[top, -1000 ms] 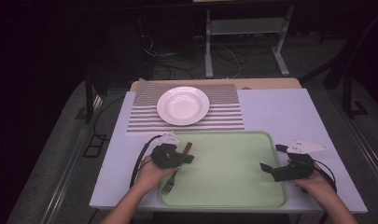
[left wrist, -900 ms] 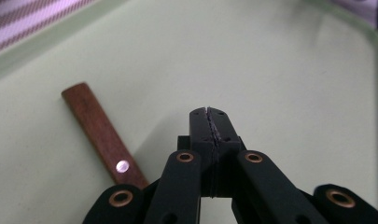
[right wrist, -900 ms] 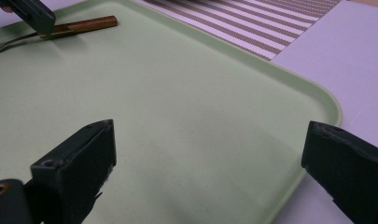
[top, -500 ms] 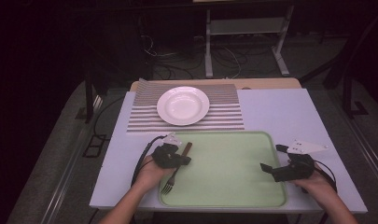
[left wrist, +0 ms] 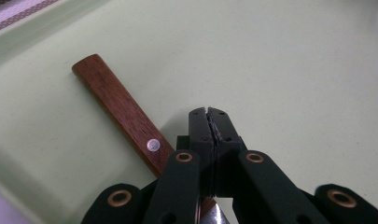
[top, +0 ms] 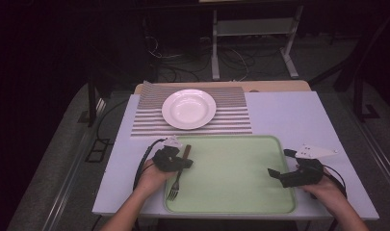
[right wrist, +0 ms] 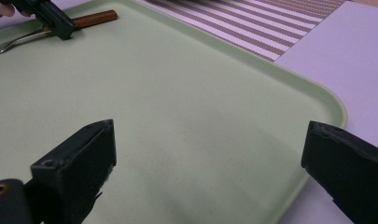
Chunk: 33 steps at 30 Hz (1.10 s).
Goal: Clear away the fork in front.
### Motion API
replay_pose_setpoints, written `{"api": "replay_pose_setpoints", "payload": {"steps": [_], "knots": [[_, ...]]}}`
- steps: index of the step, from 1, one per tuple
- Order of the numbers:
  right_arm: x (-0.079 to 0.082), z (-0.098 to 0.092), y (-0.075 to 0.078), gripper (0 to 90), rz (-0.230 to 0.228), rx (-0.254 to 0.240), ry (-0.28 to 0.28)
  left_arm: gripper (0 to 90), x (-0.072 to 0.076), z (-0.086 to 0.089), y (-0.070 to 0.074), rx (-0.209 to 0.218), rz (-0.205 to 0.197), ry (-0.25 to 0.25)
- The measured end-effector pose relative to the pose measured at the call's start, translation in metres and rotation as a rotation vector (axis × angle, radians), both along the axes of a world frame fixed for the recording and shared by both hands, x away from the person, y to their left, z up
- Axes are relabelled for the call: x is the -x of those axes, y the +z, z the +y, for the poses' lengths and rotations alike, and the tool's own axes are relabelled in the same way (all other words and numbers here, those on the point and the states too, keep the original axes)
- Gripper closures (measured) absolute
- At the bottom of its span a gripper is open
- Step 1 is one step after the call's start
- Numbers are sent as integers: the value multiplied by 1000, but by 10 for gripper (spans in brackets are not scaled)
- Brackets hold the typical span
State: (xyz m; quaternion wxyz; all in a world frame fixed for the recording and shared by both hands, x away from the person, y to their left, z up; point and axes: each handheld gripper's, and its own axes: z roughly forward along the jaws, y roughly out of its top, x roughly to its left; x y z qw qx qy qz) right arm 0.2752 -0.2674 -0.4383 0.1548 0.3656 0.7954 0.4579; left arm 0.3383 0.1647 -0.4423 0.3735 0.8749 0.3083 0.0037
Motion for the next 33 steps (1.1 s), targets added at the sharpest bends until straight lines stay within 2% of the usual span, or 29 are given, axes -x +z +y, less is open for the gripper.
{"api": "replay_pose_setpoints", "payload": {"steps": [15,17,24,28,29,31,32,33], "knots": [[0,-7,1,32,-6,-16,-14,881,-4,22,2,-17,-5,66],[0,-5,0,32,-5,-7,-9,879,-4,26,2,1,0,67],[2,-2,2,32,-10,-1,-6,814,-2,23,1,-1,-14,38],[2,-1,2,32,-10,7,-7,750,1,23,5,45,-30,24],[2,-1,2,32,-10,5,-11,706,3,24,9,78,-56,21],[2,-1,2,32,-9,5,-13,680,4,24,11,91,-67,20],[1,-1,1,32,-8,6,-13,613,5,25,13,100,-81,20],[1,-1,1,32,-8,6,-13,613,6,26,15,110,-88,22]]}}
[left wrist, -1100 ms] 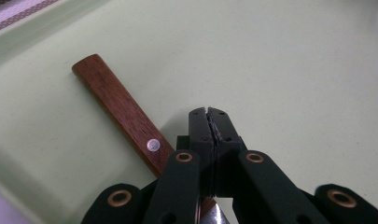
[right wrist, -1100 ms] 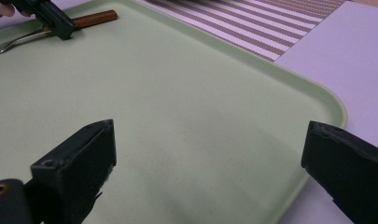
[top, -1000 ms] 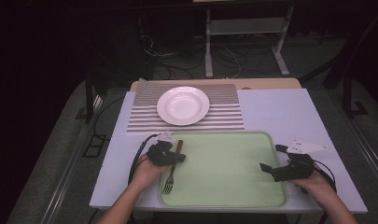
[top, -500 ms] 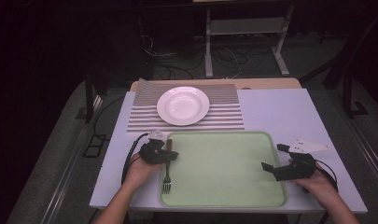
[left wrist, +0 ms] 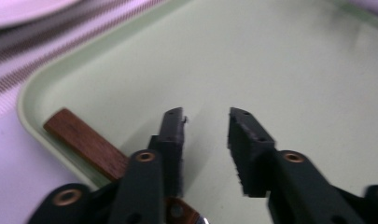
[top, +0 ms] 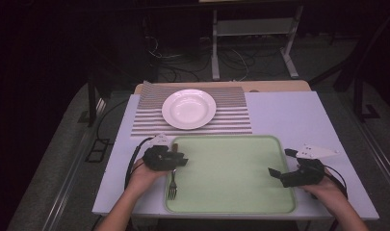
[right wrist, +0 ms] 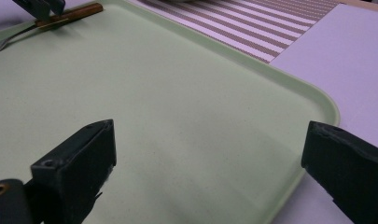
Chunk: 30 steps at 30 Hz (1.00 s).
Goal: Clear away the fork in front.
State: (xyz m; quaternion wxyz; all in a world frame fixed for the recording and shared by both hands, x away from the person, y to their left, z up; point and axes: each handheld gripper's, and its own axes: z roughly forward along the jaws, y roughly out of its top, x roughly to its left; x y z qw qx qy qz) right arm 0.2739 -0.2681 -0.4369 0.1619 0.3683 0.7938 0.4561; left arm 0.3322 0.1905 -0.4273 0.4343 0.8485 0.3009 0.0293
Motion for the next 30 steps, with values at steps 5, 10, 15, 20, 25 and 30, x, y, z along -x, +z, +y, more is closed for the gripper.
{"api": "replay_pose_setpoints", "payload": {"steps": [5,10,15,20,25,30], "knots": [[0,0,-1,32,5,1,3,458,5,7,10,36,-35,0],[1,-2,0,37,2,-3,2,272,15,14,22,39,-87,13],[1,-2,1,37,-3,-8,0,135,15,17,25,46,-72,34],[2,-3,2,36,-2,-10,-3,20,17,17,22,27,-87,39],[2,-4,2,37,-3,-10,-3,0,25,21,21,23,-133,35],[2,-2,2,37,-3,-7,0,0,23,25,19,29,-129,52]]}}
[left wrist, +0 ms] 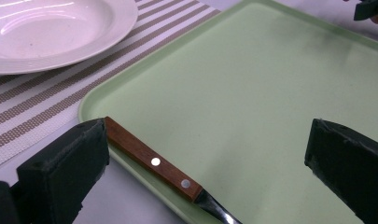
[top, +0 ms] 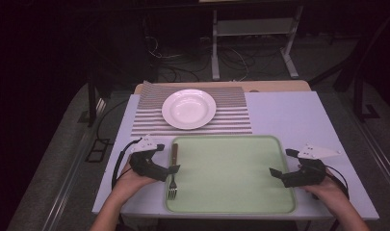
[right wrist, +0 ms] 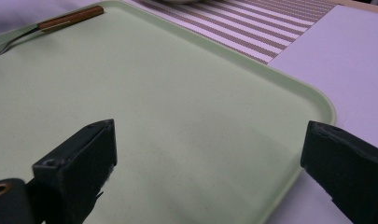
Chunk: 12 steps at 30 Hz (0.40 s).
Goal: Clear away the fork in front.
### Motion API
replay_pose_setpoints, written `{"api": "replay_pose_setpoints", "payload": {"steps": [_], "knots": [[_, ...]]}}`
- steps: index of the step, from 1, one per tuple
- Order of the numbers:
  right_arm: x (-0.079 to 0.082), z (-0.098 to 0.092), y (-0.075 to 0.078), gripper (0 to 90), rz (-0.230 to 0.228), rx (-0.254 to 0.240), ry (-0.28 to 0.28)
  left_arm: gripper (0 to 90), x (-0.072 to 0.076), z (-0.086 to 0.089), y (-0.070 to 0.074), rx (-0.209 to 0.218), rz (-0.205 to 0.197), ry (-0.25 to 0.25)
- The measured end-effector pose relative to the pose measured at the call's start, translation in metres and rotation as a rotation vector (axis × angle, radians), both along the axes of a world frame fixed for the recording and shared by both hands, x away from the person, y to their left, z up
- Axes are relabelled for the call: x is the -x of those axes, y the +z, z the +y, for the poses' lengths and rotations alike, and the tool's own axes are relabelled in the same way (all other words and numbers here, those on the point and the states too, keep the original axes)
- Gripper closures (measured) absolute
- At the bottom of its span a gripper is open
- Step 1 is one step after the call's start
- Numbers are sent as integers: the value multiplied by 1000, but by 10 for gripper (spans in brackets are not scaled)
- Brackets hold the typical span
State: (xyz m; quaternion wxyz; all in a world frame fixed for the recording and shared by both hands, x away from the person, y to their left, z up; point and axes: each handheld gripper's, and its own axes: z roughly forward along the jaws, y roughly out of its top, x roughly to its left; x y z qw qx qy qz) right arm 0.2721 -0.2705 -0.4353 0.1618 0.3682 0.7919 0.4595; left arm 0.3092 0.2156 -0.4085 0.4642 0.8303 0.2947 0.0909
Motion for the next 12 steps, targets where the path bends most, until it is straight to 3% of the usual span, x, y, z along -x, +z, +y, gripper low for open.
{"api": "replay_pose_setpoints", "payload": {"steps": [12], "knots": [[0,1,0,37,0,3,4,0,-1,0,-1,-4,4,-10]]}}
